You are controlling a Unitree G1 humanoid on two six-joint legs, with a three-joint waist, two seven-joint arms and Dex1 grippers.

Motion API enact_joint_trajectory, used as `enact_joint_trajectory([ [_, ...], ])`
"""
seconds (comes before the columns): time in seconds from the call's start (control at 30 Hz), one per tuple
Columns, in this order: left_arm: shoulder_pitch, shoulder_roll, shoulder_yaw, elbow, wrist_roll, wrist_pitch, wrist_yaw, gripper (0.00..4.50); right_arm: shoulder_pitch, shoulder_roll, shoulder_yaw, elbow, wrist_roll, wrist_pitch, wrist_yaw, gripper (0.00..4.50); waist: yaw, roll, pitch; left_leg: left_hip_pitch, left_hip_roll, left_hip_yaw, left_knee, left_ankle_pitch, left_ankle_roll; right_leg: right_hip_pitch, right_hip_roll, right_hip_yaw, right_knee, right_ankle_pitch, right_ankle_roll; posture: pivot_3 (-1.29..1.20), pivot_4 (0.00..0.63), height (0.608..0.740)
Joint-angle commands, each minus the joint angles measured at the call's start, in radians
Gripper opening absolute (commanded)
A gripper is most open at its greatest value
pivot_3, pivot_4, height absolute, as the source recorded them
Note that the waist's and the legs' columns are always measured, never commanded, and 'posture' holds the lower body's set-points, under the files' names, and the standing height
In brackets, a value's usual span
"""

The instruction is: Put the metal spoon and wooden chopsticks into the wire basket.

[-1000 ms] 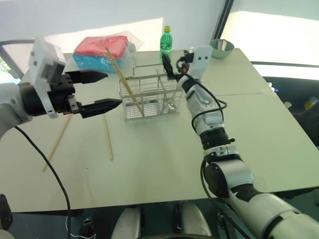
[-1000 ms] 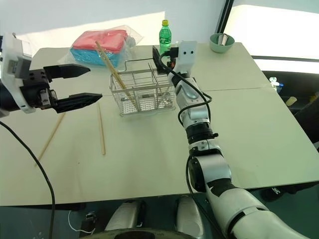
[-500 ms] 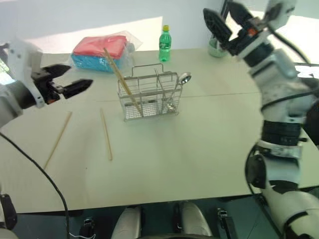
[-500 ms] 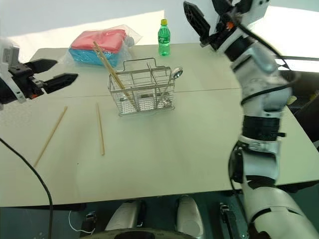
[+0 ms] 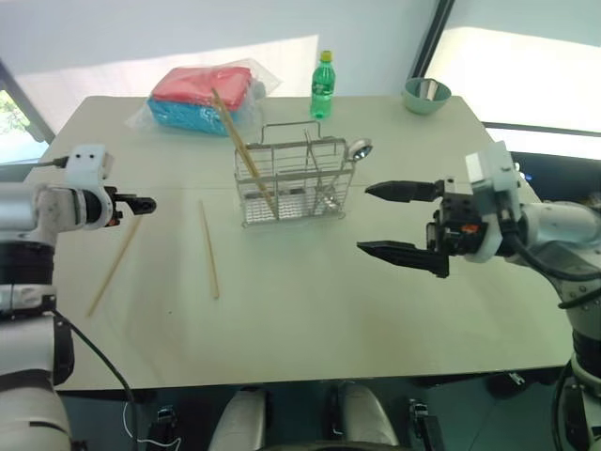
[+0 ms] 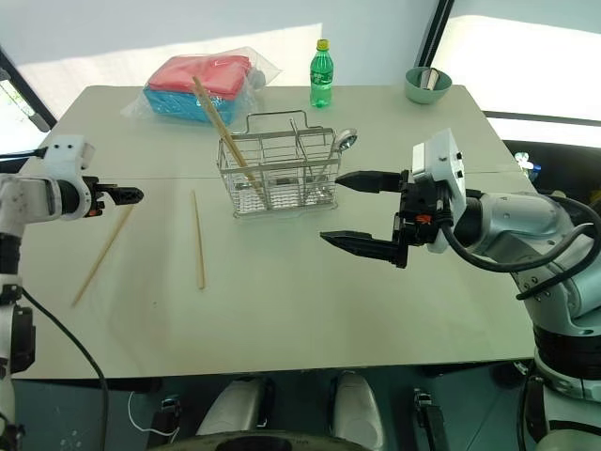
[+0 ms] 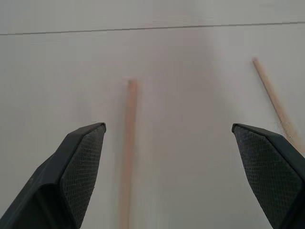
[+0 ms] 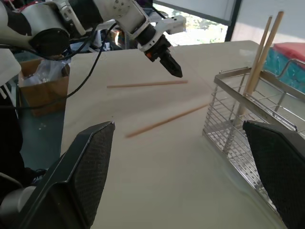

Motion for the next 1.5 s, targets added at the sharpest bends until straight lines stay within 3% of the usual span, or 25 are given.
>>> enact_joint_trajectory([
  [0.03,-0.077,0.006,-0.062,0.161,0.112,-0.103,-0.055,4.50,0.018,-0.013,-0.054,-0.034,0.034,0.001,-0.022,4.45,0.001,0.000,0.000,0.000,0.000,0.000,0.000,0.000,0.000,0.000,0.000,0.000,0.000,0.000,0.000,0.00,0.150,0.667],
  [0.37,-0.176,-0.055,-0.126,0.483,0.266,-0.255,-0.223,4.50,0.095,-0.035,-0.112,-0.083,0.088,0.020,-0.063,4.45,0.023,-0.001,0.000,-0.003,0.000,0.001,0.000,0.000,0.000,-0.002,-0.001,0.000,-0.003,0.000,0.000,0.00,0.150,0.667],
  [0.47,-0.190,-0.071,-0.125,0.548,0.299,-0.282,-0.260,3.64,0.094,-0.035,-0.115,-0.083,0.104,0.026,-0.078,4.50,0.024,-0.002,0.000,-0.002,0.000,0.000,0.000,0.000,0.000,0.000,-0.003,-0.001,-0.003,0.000,0.000,0.00,0.150,0.667],
  [0.7,-0.202,-0.082,-0.096,0.634,0.350,-0.333,-0.280,0.08,0.086,-0.033,-0.118,-0.080,0.132,0.030,-0.113,4.50,0.023,-0.001,0.000,-0.002,0.000,0.000,0.000,0.000,0.000,0.001,-0.004,-0.002,-0.004,0.000,0.000,0.00,0.150,0.667],
  [0.9,-0.218,-0.071,-0.053,0.643,0.352,-0.348,-0.239,0.02,0.090,-0.034,-0.119,-0.082,0.143,0.030,-0.122,4.50,0.022,0.000,0.000,-0.001,0.000,0.001,0.000,0.000,0.000,0.001,-0.004,-0.002,-0.004,0.000,0.001,0.00,0.150,0.667],
  [1.1,-0.254,-0.058,0.108,0.562,0.289,-0.529,-0.059,0.02,0.098,-0.039,-0.122,-0.075,0.141,0.030,-0.123,4.50,0.023,-0.003,0.001,-0.002,0.000,0.000,0.000,0.000,0.000,0.000,-0.003,-0.002,-0.004,0.000,0.001,0.00,0.150,0.667],
  [1.23,-0.266,-0.094,0.289,0.388,0.171,-0.668,0.049,0.02,0.111,-0.055,-0.137,-0.073,0.144,0.037,-0.122,4.50,0.026,-0.005,0.001,-0.003,0.000,-0.001,0.000,0.000,0.000,0.000,-0.005,-0.002,-0.005,0.001,0.001,0.00,0.150,0.667],
  [1.37,-0.261,-0.186,0.475,0.119,-0.009,-0.679,0.105,0.02,0.118,-0.062,-0.141,-0.072,0.148,0.038,-0.132,4.50,0.024,-0.005,0.001,-0.004,-0.001,-0.001,0.000,0.000,0.000,0.003,-0.006,-0.002,-0.010,0.003,0.004,0.00,0.150,0.667],
  [1.5,-0.283,-0.319,0.547,-0.111,-0.153,-0.647,0.166,0.02,0.142,-0.058,-0.138,-0.082,0.136,0.031,-0.136,4.50,0.023,-0.004,0.001,-0.003,-0.003,0.000,0.001,0.000,-0.001,0.004,-0.008,-0.002,-0.011,0.004,0.005,0.00,0.150,0.667],
])
